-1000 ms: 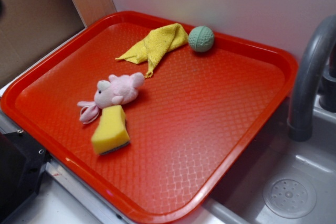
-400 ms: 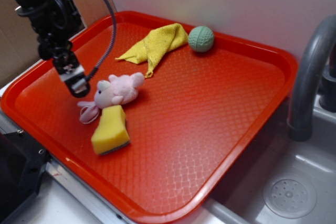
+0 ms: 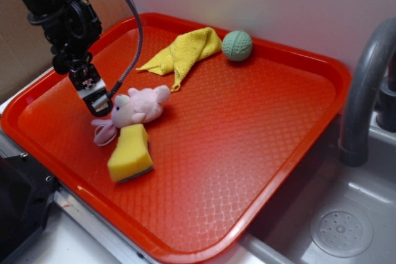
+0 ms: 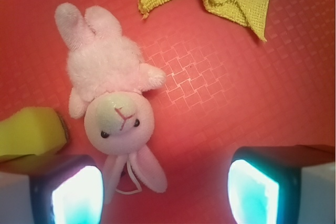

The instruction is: Grab the pink bunny.

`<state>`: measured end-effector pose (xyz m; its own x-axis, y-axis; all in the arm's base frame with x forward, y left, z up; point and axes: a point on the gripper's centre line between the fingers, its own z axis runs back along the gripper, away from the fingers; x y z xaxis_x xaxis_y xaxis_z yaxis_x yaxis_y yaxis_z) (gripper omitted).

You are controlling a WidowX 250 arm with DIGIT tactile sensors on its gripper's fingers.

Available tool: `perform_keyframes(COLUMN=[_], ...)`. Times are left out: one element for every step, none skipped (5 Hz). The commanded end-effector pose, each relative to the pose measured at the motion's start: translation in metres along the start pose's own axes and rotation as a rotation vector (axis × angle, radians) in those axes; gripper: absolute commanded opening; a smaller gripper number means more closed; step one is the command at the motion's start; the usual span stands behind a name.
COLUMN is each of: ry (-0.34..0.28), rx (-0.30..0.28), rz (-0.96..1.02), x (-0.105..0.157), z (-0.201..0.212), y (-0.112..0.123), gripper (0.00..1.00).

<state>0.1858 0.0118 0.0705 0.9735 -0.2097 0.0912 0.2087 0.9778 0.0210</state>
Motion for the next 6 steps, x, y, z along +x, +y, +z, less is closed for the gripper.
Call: perform_keyframes(ry=[-0.024,0.043,0.034,0.012,-0.043,-0.024], rx=[0.007,0.005,-0.017,-0.009,-0.006,0.014], rz=[-0.046,-0.064,-0.034,-0.012,0.103,0.194], x=[0.013,0.021,0.019,0.017,0.018,0.029], z=[-0.034,-0.064,-0.058,-0.042,0.008,0.057], y=[0.002,0.0,-0.001,0.002,0.013,0.017], gripper=[1.0,1.0,0.0,0.0,0.0,0.0])
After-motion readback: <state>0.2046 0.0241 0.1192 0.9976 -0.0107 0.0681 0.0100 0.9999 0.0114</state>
